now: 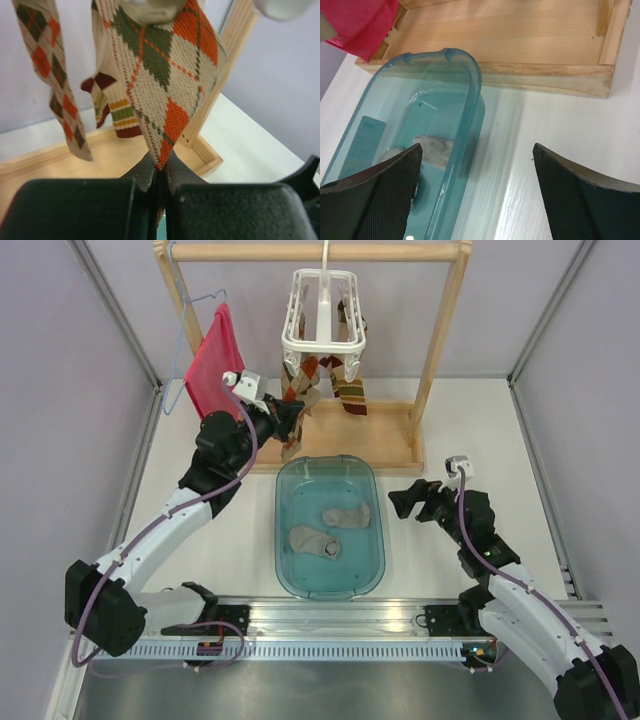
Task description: Remove the socks clipped to the hanger
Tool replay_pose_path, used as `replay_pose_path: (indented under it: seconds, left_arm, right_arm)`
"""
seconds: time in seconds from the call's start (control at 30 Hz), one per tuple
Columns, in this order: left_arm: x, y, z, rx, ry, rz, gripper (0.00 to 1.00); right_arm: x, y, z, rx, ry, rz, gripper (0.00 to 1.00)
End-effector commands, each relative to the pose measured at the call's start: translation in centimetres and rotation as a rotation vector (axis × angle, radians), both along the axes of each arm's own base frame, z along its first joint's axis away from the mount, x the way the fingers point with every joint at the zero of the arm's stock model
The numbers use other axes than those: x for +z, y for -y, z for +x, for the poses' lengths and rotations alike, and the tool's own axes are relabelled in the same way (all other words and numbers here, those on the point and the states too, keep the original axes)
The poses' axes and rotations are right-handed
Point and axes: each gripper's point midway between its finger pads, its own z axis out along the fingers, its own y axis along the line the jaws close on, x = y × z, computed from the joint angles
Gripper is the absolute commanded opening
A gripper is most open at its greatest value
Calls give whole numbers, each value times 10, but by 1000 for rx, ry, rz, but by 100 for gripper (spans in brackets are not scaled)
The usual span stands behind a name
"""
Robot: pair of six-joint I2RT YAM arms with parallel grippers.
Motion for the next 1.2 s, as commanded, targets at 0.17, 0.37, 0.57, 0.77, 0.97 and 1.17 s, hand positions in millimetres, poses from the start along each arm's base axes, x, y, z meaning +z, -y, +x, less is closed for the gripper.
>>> replay_pose_path:
  seconds: [0.17, 0.37, 0.57, 0.77, 0.97, 1.17]
  left_arm:
    - [14, 17, -55, -99, -91, -8, 2]
    - [14, 30, -82, -164, -120, -4, 2]
    - [21, 54, -103, -221, -117, 29, 2]
    - [18, 57, -107, -236, -163, 71, 2]
    - [3, 55, -100, -208, -189, 169, 2]
    - [-6, 46, -98, -163, -190, 184, 2]
  right_arm:
    - [63, -11, -6, 10, 98, 36, 93]
    - [81, -17, -16, 10, 99, 43, 92]
    - [115, -22, -22, 13, 145, 55, 91]
    - [183, -42, -10, 45, 214, 56, 90]
    - [265, -79, 7, 51, 296, 17, 89]
    - [324, -128, 4, 49, 373, -17, 90]
